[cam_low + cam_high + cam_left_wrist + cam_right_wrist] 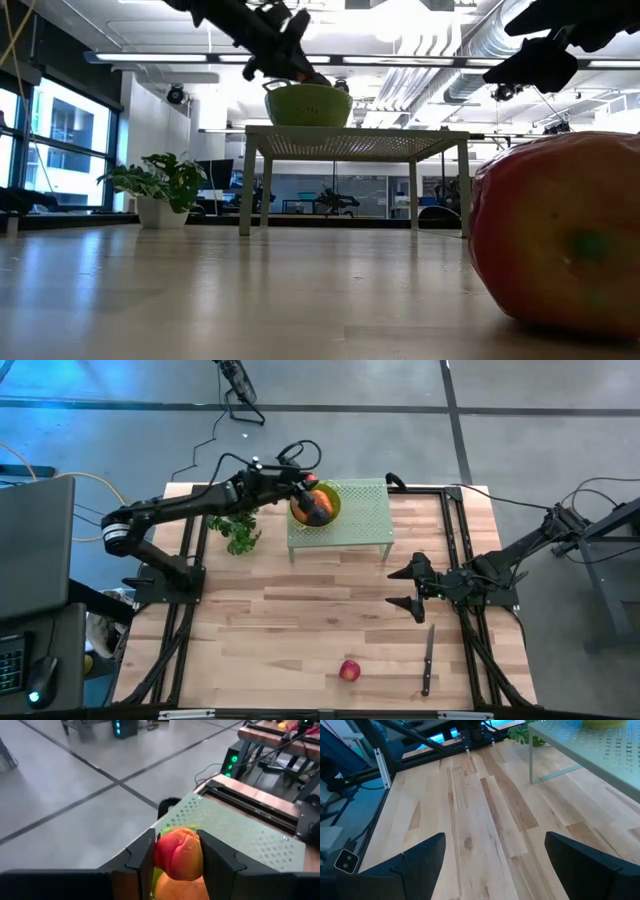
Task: Pick & Place Fruit
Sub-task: Put the orange pear into the green strainer bowl on the shelf
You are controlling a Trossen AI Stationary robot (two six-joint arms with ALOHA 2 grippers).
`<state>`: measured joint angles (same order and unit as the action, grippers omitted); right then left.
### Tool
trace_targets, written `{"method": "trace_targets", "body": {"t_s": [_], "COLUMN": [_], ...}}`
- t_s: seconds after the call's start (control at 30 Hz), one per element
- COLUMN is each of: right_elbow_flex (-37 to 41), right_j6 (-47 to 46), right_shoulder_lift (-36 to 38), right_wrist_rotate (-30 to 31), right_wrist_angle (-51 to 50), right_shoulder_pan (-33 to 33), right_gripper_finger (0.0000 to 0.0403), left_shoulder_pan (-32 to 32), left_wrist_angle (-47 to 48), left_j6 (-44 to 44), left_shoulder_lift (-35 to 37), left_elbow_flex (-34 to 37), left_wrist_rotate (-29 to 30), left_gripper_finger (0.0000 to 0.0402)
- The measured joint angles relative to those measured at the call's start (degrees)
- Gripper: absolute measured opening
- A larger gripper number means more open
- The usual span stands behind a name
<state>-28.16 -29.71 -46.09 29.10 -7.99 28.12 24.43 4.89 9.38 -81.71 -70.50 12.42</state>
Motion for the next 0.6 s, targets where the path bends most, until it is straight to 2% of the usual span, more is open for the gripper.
{"method": "trace_targets", "body": {"t_s": [0.27, 0.6], "right_elbow_flex": [0.01, 0.00], "right_j6": [0.00, 0.00], "right_shoulder_lift": [0.00, 0.00], "right_wrist_rotate": [-0.02, 1.07], "right_wrist_angle": [-0.13, -0.13], "right_shoulder_pan": [-0.01, 0.01], "right_gripper_finger": [0.0334, 0.0334], "left_shoulder_pan": [-0.02, -0.04], "left_wrist_angle": [3.67, 5.20], "left_j6": [0.36, -3.45], "left_shoulder_lift": [-3.99, -4.49], "left_elbow_flex": [-1.86, -2.67], "left_wrist_rotate": [-0.76, -0.87], "left_gripper_finger": [0.0125, 0.0125]}}
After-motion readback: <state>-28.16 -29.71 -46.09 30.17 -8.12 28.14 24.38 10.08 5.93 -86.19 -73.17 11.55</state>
